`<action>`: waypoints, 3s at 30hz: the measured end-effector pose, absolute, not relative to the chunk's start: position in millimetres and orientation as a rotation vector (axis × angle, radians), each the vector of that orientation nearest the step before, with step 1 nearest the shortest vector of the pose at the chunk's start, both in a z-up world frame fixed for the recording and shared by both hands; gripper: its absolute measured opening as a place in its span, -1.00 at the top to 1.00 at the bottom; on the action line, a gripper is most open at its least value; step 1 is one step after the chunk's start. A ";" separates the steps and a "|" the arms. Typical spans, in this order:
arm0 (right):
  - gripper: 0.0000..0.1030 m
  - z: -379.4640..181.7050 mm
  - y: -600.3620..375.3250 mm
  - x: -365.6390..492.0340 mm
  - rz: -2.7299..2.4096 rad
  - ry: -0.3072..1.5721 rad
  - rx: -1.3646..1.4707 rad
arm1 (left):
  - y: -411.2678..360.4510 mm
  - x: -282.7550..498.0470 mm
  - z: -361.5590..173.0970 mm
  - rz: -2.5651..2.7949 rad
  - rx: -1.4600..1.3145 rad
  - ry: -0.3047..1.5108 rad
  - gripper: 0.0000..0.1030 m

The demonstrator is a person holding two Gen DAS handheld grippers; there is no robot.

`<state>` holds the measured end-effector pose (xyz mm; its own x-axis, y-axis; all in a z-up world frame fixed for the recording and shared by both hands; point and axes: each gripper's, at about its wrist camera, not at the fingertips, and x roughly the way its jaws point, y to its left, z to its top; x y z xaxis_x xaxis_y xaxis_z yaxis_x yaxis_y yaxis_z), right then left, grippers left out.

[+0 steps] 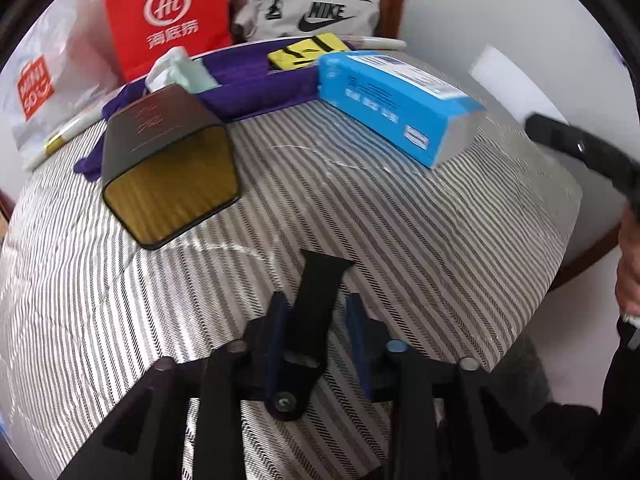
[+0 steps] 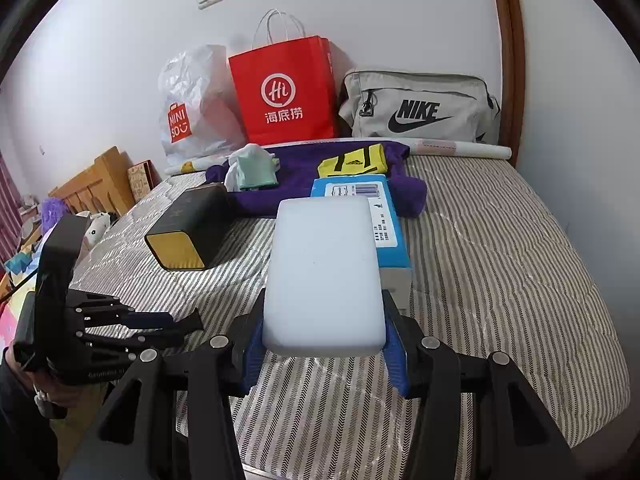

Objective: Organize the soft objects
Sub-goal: 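Lift the white sponge with the right tool and carry it toward the towel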

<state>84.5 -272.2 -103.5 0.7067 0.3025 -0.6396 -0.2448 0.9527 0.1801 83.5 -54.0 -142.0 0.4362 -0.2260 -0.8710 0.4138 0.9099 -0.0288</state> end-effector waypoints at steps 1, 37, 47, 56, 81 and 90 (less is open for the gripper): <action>0.03 -103.8 -273.0 84.7 0.304 0.724 0.087 | -57.2 82.6 -142.2 -0.395 0.220 1.042 0.37; 0.04 -131.9 -286.3 73.9 0.315 0.842 0.005 | -15.7 85.3 -106.7 -0.305 0.027 0.952 0.86; 0.04 -131.4 -281.6 84.1 0.331 0.854 0.007 | -19.8 93.1 -127.5 -0.323 0.061 1.015 0.80; 0.04 -139.5 -283.6 85.6 0.328 0.870 0.018 | -30.5 99.7 -143.8 -0.288 0.150 1.039 0.41; 0.04 -123.8 -284.2 81.9 0.348 0.825 -0.013 | -20.0 91.5 -107.7 -0.259 0.130 0.954 0.60; 0.04 -89.5 -284.2 103.3 0.368 0.760 -0.008 | -9.4 107.0 -68.4 -0.248 0.083 0.896 0.60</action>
<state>103.3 -284.2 -89.5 0.6647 0.3227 -0.6739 -0.3283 0.9363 0.1245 107.0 -9.4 -68.4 0.5983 -0.1787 -0.7811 0.2480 0.9683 -0.0316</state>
